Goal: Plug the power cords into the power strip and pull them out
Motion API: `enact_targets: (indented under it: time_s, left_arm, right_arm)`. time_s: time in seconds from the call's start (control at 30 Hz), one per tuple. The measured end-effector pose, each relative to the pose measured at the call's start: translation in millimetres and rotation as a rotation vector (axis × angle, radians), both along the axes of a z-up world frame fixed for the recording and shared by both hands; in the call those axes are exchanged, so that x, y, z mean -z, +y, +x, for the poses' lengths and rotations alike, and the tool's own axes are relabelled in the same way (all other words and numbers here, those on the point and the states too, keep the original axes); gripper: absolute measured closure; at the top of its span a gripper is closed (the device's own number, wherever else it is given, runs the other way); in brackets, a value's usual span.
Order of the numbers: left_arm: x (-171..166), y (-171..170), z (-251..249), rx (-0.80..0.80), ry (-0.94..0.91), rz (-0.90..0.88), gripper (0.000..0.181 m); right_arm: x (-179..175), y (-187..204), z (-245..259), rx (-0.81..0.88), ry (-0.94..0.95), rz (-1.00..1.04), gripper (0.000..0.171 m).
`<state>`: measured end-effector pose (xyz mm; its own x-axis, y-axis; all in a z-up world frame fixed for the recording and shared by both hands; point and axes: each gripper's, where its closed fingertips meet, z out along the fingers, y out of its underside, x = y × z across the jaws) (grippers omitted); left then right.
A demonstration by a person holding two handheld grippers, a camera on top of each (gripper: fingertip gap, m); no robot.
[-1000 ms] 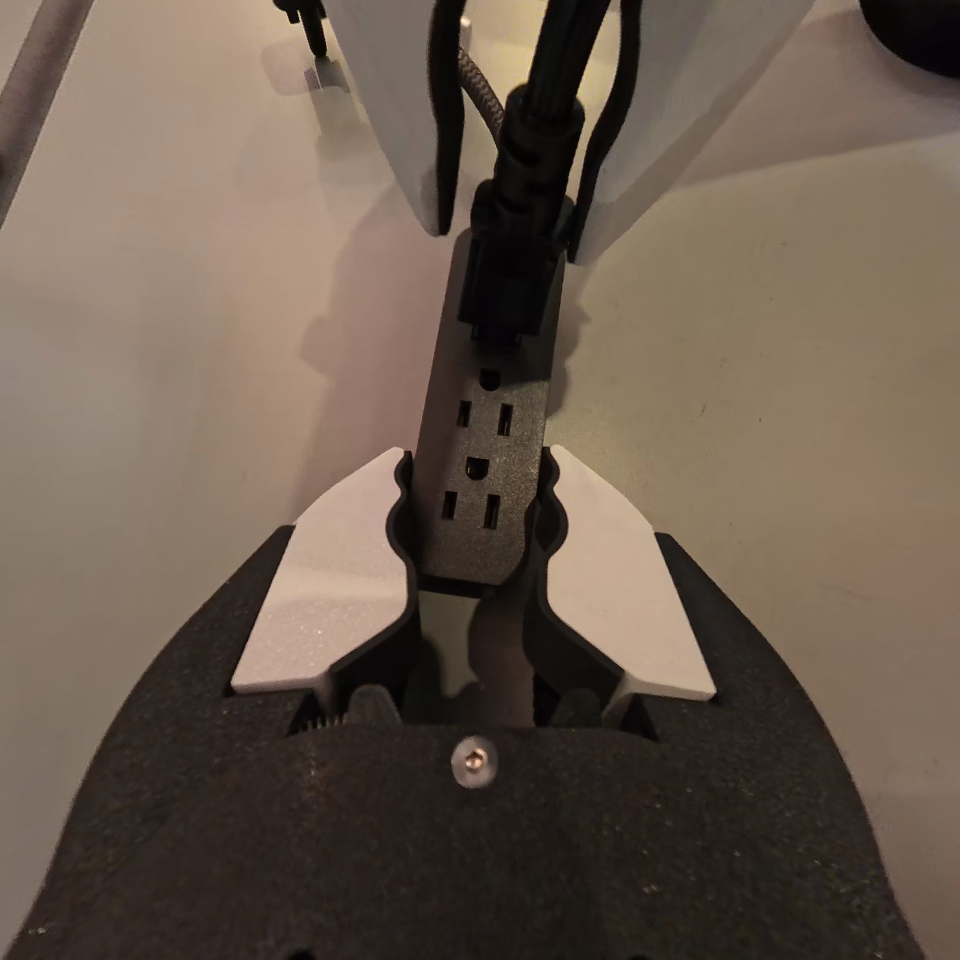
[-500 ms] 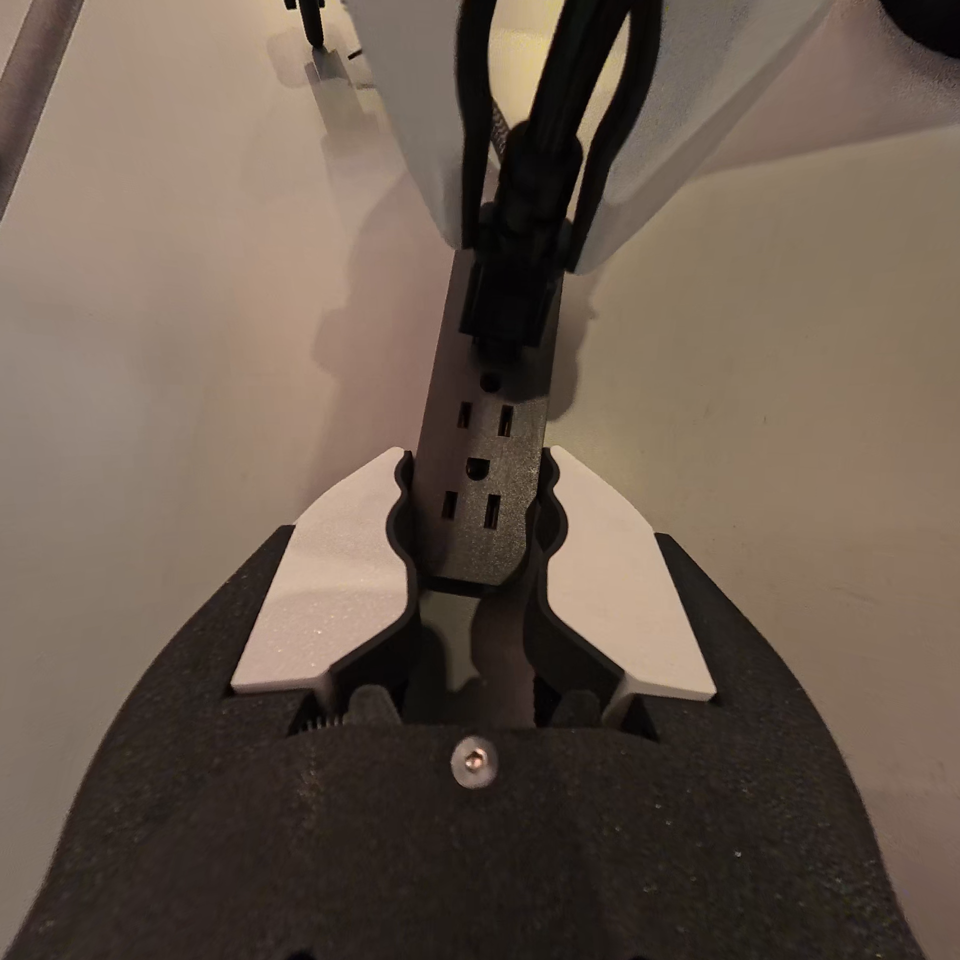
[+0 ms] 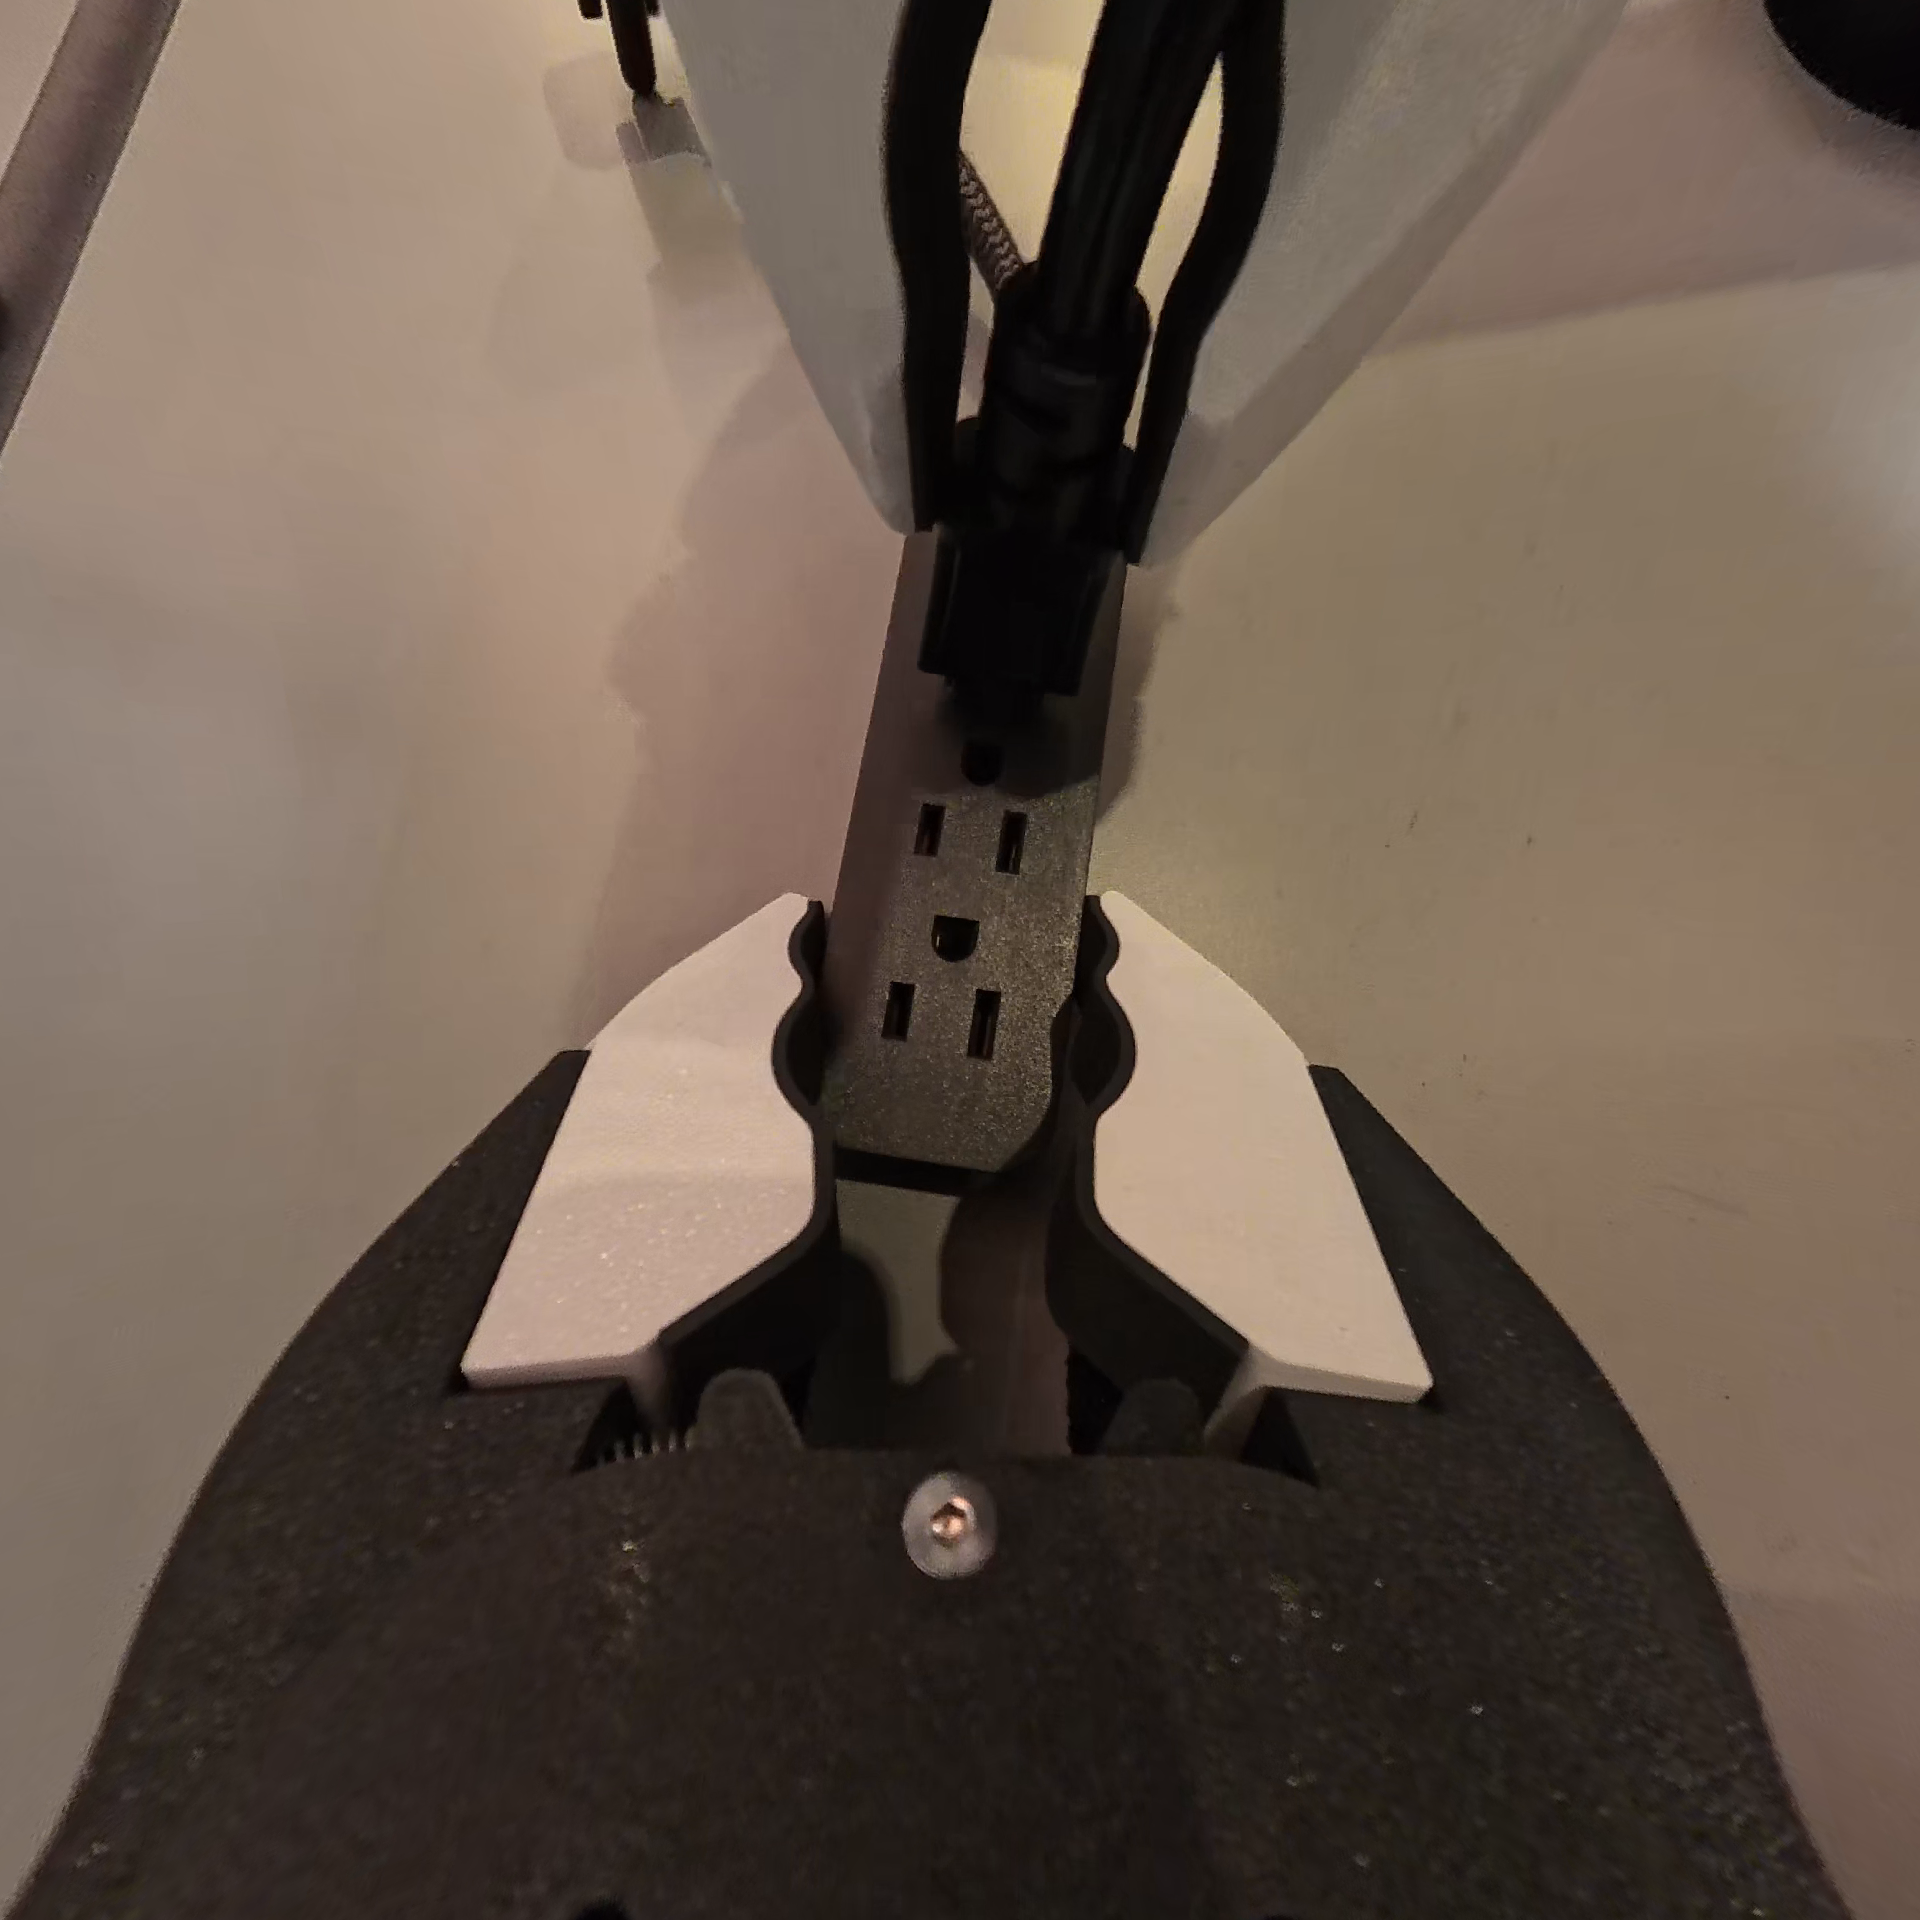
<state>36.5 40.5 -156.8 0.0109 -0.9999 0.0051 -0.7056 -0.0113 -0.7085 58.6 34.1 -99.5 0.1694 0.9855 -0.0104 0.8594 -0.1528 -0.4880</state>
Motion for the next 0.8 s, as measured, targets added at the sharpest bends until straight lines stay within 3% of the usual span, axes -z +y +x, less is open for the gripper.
enact_targets:
  time_s: [0.53, 0.8]
  left_arm:
    - [0.0, -0.2, 0.1, 0.009, 0.000, 0.001, 0.136]
    - [0.0, 0.1, -0.1, 0.010, 0.000, 0.001, 0.136]
  right_arm:
    - [-2.4, 0.7, 0.3, 0.013, -0.010, 0.019, 0.147]
    - [6.7, 0.6, 2.8, 0.008, -0.131, -0.004, 0.146]
